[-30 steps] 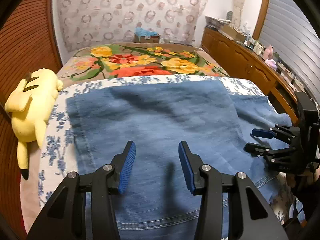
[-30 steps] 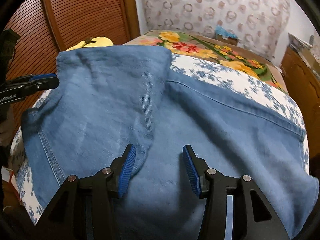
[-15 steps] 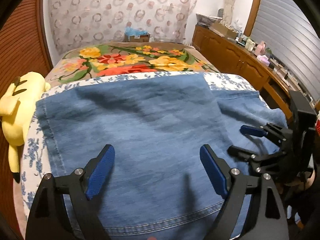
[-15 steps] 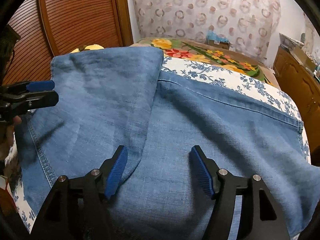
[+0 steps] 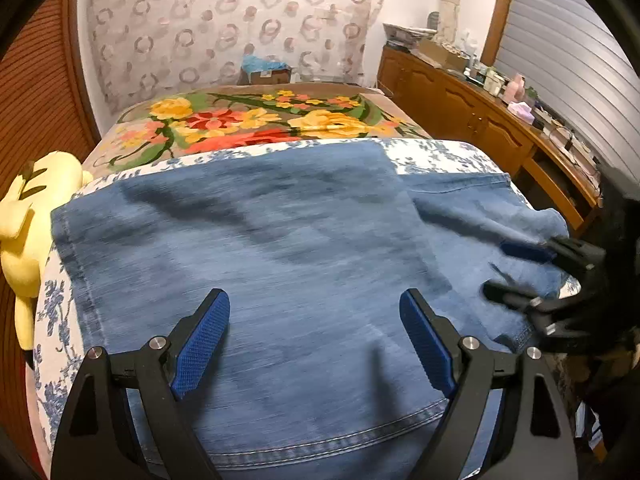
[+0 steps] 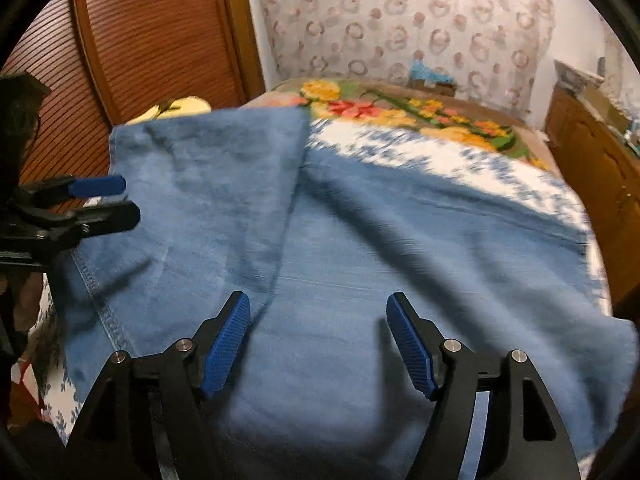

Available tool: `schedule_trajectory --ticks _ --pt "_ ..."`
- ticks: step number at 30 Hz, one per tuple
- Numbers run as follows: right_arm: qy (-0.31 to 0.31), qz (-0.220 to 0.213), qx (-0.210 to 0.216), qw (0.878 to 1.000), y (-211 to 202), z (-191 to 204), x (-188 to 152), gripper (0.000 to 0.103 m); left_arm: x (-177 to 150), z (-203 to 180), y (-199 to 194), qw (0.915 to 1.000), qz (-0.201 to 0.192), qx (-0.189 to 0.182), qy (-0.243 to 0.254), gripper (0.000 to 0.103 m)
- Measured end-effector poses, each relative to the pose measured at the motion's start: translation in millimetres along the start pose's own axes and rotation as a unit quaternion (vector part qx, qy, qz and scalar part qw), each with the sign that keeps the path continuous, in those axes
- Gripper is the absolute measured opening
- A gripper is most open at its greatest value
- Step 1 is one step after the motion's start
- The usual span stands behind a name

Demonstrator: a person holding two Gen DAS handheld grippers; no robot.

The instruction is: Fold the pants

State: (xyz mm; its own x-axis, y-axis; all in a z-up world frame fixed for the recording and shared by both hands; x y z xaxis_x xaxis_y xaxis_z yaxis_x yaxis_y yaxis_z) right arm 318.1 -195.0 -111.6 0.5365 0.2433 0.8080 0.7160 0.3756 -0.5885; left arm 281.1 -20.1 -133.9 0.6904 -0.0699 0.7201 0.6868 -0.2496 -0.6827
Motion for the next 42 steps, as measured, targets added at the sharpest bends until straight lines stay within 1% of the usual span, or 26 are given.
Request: schedule_trajectory --ticks 4,8,10,14,18,20,24,26,32,35,37,38,39,42 --pt "0.025 -0.020 -0.035 0.999 -35 -43 -9 0.073 4 -15 5 0.9999 0.002 -0.013 0.010 0.087" --pt "0.064 -0.028 -0.083 0.994 -67 -98 -33 0.073 6 -33 8 0.9994 0.005 -0.028 0.021 0.087" --pt "0.082 -0.027 -0.105 0.991 -80 -124 -47 0.071 7 -42 10 0.9991 0.003 -0.032 0.027 0.087" --pt "0.114 -0.020 -0.136 0.984 -95 -166 -74 0.068 6 -59 12 0.9986 -0.001 -0.039 0.036 0.087" --pt "0.134 -0.011 -0.150 0.980 -101 -188 -94 0.067 7 -76 10 0.9976 -0.008 -0.048 0.049 0.087" --pt "0.142 -0.009 -0.151 0.978 -100 -191 -99 0.065 8 -84 9 0.9970 -0.010 -0.051 0.058 0.087" --pt "0.150 -0.002 -0.144 0.978 -95 -191 -106 0.057 6 -97 8 0.9955 -0.003 -0.060 0.073 0.087" --pt "0.154 0.001 -0.140 0.978 -91 -190 -105 0.054 4 -102 7 0.9952 0.000 -0.058 0.079 0.087" --pt "0.156 0.003 -0.132 0.979 -78 -188 -100 0.048 -2 -110 7 0.9948 0.011 -0.067 0.076 0.087" --pt "0.153 0.002 -0.127 0.980 -73 -185 -100 0.038 -3 -113 7 0.9945 0.013 -0.067 0.079 0.087" --pt "0.145 0.000 -0.134 0.980 -73 -184 -102 0.026 -4 -114 7 0.9945 0.014 -0.066 0.080 0.087" --pt "0.145 -0.002 -0.126 0.981 -72 -183 -102 0.020 -4 -114 7 0.9946 0.014 -0.066 0.079 0.087" --pt "0.144 -0.004 -0.120 0.982 -73 -178 -103 0.016 -5 -114 6 0.9946 0.014 -0.066 0.079 0.087" --pt "0.143 -0.014 -0.109 0.984 -77 -177 -100 0.013 -5 -114 4 0.9948 0.011 -0.064 0.078 0.087"
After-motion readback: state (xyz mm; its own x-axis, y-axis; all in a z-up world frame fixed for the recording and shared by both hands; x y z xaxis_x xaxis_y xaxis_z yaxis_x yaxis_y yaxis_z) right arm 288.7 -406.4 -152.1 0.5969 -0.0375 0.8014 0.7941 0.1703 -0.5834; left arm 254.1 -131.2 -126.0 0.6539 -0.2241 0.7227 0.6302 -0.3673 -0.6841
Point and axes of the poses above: each gripper's, at about its wrist camera, not at the fingertips, and y roughly the way its jaws point, z to its left, x to its top, the point moved 8 cm from there along y, roughly the way its jaws point, and after that the axes turned 6 degrees about -z, right-handed, at the moved point
